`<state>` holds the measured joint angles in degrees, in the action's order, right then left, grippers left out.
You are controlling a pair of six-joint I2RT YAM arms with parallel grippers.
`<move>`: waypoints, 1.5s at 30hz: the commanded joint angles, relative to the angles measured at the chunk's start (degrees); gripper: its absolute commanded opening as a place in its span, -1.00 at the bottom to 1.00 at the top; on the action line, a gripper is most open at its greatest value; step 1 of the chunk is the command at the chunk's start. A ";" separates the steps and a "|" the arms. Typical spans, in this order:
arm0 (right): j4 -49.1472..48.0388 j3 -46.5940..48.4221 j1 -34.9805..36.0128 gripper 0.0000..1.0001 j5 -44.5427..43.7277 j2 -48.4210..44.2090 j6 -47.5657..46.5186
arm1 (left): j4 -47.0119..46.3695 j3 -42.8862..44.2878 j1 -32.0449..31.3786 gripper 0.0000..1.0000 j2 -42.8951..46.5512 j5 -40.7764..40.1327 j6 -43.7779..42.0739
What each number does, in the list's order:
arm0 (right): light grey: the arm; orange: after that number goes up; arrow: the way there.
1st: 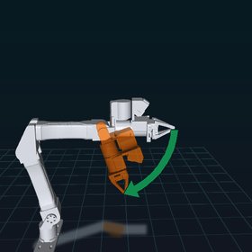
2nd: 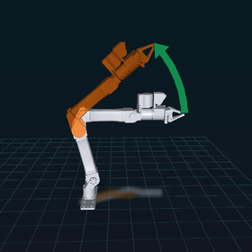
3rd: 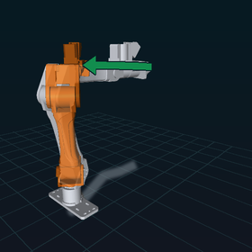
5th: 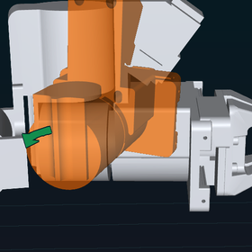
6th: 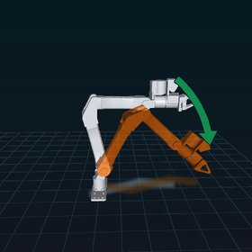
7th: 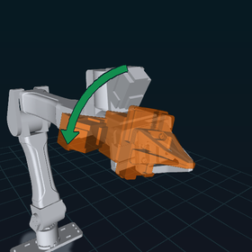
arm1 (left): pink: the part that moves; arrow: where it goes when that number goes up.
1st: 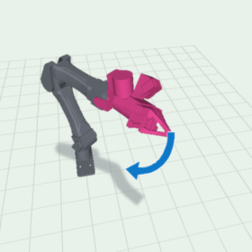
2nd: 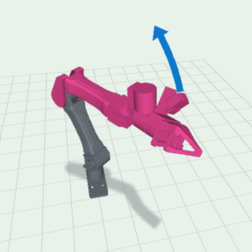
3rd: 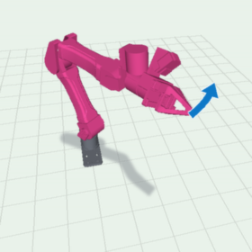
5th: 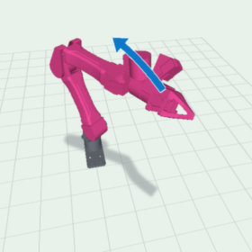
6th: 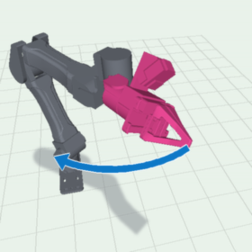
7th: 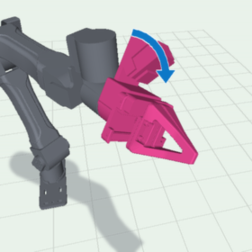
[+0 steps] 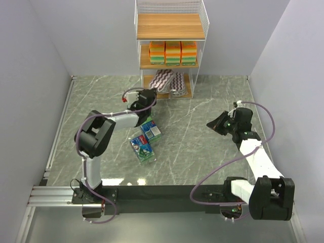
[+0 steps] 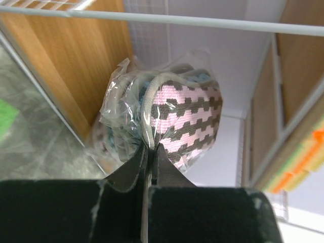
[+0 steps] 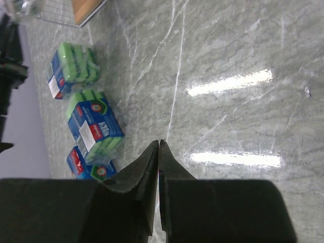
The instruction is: Place and organize the cleaning sponges onto the shelf
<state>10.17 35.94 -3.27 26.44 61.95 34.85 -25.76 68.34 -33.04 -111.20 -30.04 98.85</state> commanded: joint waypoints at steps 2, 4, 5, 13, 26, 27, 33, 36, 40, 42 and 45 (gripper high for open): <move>-0.59 -1.22 -0.07 -0.82 1.95 -1.92 -0.75 | 0.79 6.17 -1.94 -0.99 -3.23 -10.99 3.20; -1.12 -1.75 0.02 -0.82 2.30 -1.92 -0.66 | 1.15 7.60 -2.73 -0.99 -4.98 -14.50 2.67; -1.30 -1.84 0.02 -0.83 2.65 -1.92 -0.75 | 1.76 9.34 -2.82 -0.99 -5.52 -15.74 2.58; -1.91 -2.90 -0.07 -0.86 5.02 -1.40 -1.01 | 13.86 19.19 -3.26 -0.99 -11.76 -22.95 8.72; -1.56 -4.04 -0.07 -0.88 9.16 -4.82 -1.54 | 33.47 36.31 -3.52 -0.99 -19.58 -27.61 16.10; -1.39 -4.30 -0.07 -0.88 9.25 -5.26 -1.71 | 35.58 37.47 -3.53 -0.99 -20.11 -27.87 15.24; -2.09 -5.27 -0.25 -0.88 11.35 -6.05 -1.72 | 44.30 42.49 -3.88 -0.99 -23.27 -28.67 18.92; -2.26 -5.53 -0.25 -0.87 12.14 -6.49 -1.54 | 45.79 43.19 -4.40 -0.99 -24.85 -27.97 21.20; -2.35 -5.97 -0.16 -0.87 12.59 -6.93 -1.63 | 47.82 43.81 -5.46 -0.99 -25.56 -28.23 23.41; -2.61 -6.15 -0.16 -0.87 12.85 -6.93 -1.63 | 48.34 44.51 -5.90 -0.99 -26.26 -28.40 23.58; -2.44 -6.06 -0.25 -0.87 13.55 -6.76 -1.72 | 51.07 46.54 -5.99 -0.99 -27.23 -28.67 24.90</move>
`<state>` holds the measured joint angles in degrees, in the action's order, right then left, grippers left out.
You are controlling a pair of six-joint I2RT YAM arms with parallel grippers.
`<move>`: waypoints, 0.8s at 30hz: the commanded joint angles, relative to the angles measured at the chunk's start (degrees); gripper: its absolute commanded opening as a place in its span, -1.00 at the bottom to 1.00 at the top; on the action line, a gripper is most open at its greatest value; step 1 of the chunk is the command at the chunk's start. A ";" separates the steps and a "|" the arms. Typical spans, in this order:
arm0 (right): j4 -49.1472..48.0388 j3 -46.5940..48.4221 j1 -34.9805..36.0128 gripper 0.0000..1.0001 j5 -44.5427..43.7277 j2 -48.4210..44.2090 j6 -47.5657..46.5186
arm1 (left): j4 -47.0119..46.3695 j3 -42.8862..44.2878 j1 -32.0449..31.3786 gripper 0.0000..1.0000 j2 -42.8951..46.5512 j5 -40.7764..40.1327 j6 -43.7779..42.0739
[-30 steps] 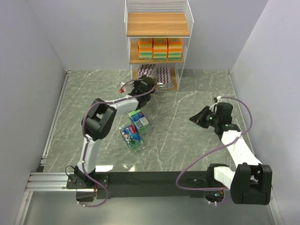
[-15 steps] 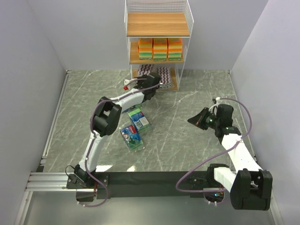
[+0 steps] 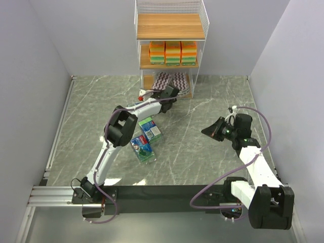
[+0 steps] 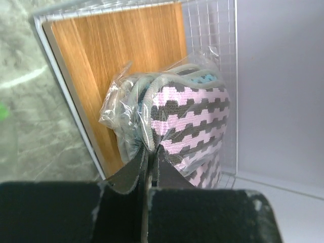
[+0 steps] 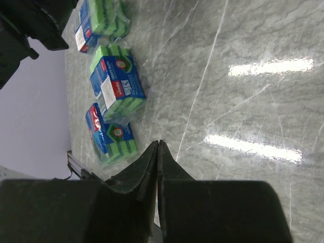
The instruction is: Place and organize the cleaning sponges onto the shelf
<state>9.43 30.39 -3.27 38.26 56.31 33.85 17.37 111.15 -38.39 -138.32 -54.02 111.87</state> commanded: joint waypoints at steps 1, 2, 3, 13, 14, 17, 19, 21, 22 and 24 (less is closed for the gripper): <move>-1.61 -0.51 -0.25 -0.87 1.90 -1.21 -0.71 | 7.69 3.72 -0.54 -0.99 -0.11 -4.78 11.44; -1.70 -0.60 -0.25 -0.87 1.91 -1.38 -0.71 | 7.94 3.72 -0.63 -0.99 -0.19 -4.87 11.96; -1.87 -0.95 -0.34 -0.87 1.73 -1.82 -0.71 | 7.43 3.72 -0.54 -0.99 -0.37 -4.69 11.96; -2.40 -1.56 -0.25 -0.85 2.26 -1.38 -0.80 | 8.65 3.99 -1.16 0.14 0.33 -5.75 12.58; -2.31 -1.48 -0.25 -0.85 2.08 -1.47 -0.80 | 7.78 3.72 -1.16 0.44 0.51 -5.75 12.40; -2.22 -1.48 -0.42 -0.85 2.00 -1.56 -0.80 | 5.67 3.19 -1.16 0.99 1.04 -5.92 11.18; -2.05 -1.48 -0.42 -0.84 1.73 -1.73 -0.80 | 4.44 2.50 -1.42 0.99 1.65 -6.10 10.21; -2.05 -1.48 -0.34 -0.84 1.64 -1.82 -0.80 | 0.06 1.09 -1.86 0.99 3.57 -7.14 7.59; -1.96 -1.48 -0.42 -0.84 1.38 -1.82 -0.71 | -2.05 -0.74 -2.04 0.99 4.46 -7.67 5.65; -2.05 -1.39 -0.51 -0.83 1.12 -1.91 -0.62 | -9.52 -3.30 -3.09 0.99 7.53 -8.56 1.17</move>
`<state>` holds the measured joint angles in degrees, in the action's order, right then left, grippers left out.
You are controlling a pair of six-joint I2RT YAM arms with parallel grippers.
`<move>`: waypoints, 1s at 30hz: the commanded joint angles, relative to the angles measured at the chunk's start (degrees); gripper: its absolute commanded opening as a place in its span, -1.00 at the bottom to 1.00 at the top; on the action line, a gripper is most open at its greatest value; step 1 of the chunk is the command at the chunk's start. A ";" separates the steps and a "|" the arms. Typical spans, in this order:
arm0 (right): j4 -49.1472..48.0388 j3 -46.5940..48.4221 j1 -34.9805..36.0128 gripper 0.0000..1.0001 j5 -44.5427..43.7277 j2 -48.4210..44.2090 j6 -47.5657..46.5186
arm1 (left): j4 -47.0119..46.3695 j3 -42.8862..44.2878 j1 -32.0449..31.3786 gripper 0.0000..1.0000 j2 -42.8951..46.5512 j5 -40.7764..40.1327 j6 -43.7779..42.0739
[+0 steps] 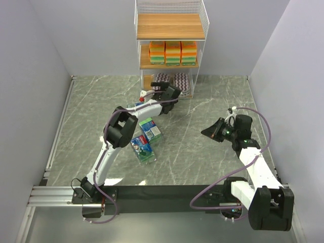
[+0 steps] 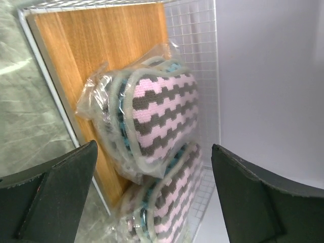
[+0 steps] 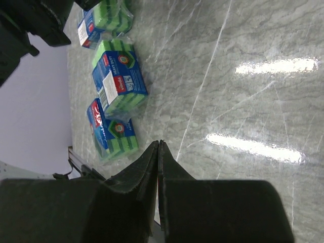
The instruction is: Place and organize the cleaning sponges onto the shelf
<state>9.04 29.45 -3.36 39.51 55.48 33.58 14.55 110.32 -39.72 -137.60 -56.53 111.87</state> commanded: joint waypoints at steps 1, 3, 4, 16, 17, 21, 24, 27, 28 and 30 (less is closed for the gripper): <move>-1.66 -0.54 -0.42 -0.83 -0.13 -1.08 -0.27 | -9.51 -5.96 -2.11 0.99 8.21 -6.39 -0.41; -1.66 -0.45 -0.51 -0.83 -0.31 -1.08 -0.19 | -19.75 -10.37 -3.42 0.99 12.76 -6.83 -5.68; -1.66 -0.36 -0.51 -0.83 -0.31 -1.17 -0.27 | -23.73 -15.35 -3.95 0.99 14.54 -7.27 -7.53; -1.83 -1.59 -0.51 0.93 -3.47 -4.95 -1.24 | -64.02 -50.72 -7.91 0.99 40.55 10.46 -39.60; -3.14 -1.85 -0.51 0.93 -2.95 -4.95 -0.98 | -64.55 -52.56 -8.00 0.99 42.83 13.96 -44.24; -8.93 -3.08 -0.42 0.94 2.67 -3.46 3.48 | -60.52 -60.29 -8.26 0.99 56.87 25.37 -52.17; -16.84 -4.84 1.06 0.95 7.34 -2.22 9.02 | -52.38 -62.59 -8.18 0.99 65.69 33.03 -58.34; -18.44 -4.84 8.60 0.96 1.21 -3.01 12.19 | -44.21 -64.26 -8.18 0.99 73.33 37.45 -64.49; -18.62 -4.32 11.15 0.96 -1.51 -3.10 12.90 | -42.34 -64.62 -8.09 0.99 75.09 38.16 -66.15; -18.71 -3.27 19.50 0.97 -8.54 -2.49 15.01 | -36.99 -65.23 -7.91 0.99 80.44 37.29 -67.93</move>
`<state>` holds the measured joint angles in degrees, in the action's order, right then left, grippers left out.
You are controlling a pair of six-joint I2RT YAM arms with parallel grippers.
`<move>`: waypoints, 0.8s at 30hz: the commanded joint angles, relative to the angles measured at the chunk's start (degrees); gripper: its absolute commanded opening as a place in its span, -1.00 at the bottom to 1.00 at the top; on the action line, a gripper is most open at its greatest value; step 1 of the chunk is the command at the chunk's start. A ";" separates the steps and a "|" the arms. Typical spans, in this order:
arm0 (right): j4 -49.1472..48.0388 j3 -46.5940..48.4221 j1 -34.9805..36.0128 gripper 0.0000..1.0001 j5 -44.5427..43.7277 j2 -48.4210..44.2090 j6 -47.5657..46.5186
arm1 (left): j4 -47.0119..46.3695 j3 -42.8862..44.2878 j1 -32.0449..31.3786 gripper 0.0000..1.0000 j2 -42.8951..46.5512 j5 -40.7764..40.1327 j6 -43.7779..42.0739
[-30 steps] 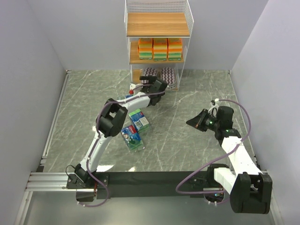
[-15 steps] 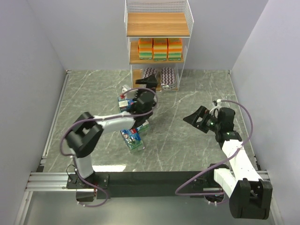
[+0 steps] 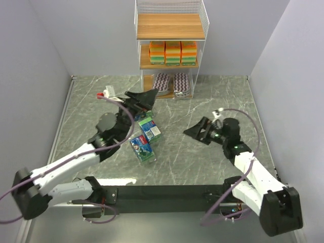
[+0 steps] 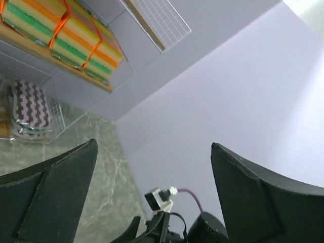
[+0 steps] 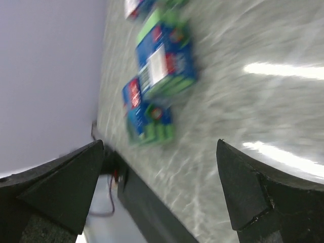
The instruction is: Place and organize the cleaning sponges onto the shelf
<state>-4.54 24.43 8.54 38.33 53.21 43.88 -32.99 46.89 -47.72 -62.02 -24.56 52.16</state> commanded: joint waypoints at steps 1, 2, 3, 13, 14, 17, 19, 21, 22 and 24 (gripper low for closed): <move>-4.78 3.16 10.25 0.97 -9.48 0.48 5.07 | 13.80 -2.42 0.26 0.99 6.63 5.92 -8.04; -3.91 3.87 12.19 0.97 -11.41 2.23 5.43 | 14.62 -3.20 0.52 0.99 8.30 6.97 -8.30; -3.21 4.66 15.43 0.97 -15.87 3.21 6.21 | 15.32 -4.78 0.88 0.99 11.71 7.50 -8.30; -0.99 18.46 29.25 0.60 -30.59 21.57 16.66 | 28.24 -8.48 2.72 0.99 24.40 6.19 -8.31; -2.39 18.90 30.56 0.34 -30.50 24.80 17.98 | 29.03 -8.75 2.99 0.99 24.66 6.19 -7.78; -3.11 21.71 32.42 0.33 -31.30 31.24 21.95 | 31.75 -9.10 3.43 0.99 25.37 5.84 -6.47; -4.07 21.29 32.86 0.32 -31.56 33.18 24.49 | 32.82 -9.19 3.78 0.99 25.46 6.01 -5.93; -8.02 19.62 33.47 0.32 -31.73 34.24 27.47 | 34.57 -9.89 3.95 0.99 25.98 6.62 -5.49; -8.47 19.00 33.65 0.34 -32.08 34.41 28.01 | 34.75 -10.15 3.96 0.99 26.24 6.45 -5.40; -8.21 19.17 34.26 0.36 -33.40 35.20 28.98 | 35.01 -10.85 4.04 0.99 26.86 5.75 -5.23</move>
<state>-8.34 43.55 41.85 8.23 88.68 68.31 0.14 36.84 -44.05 -36.51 -18.46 46.35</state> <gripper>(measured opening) 0.675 0.995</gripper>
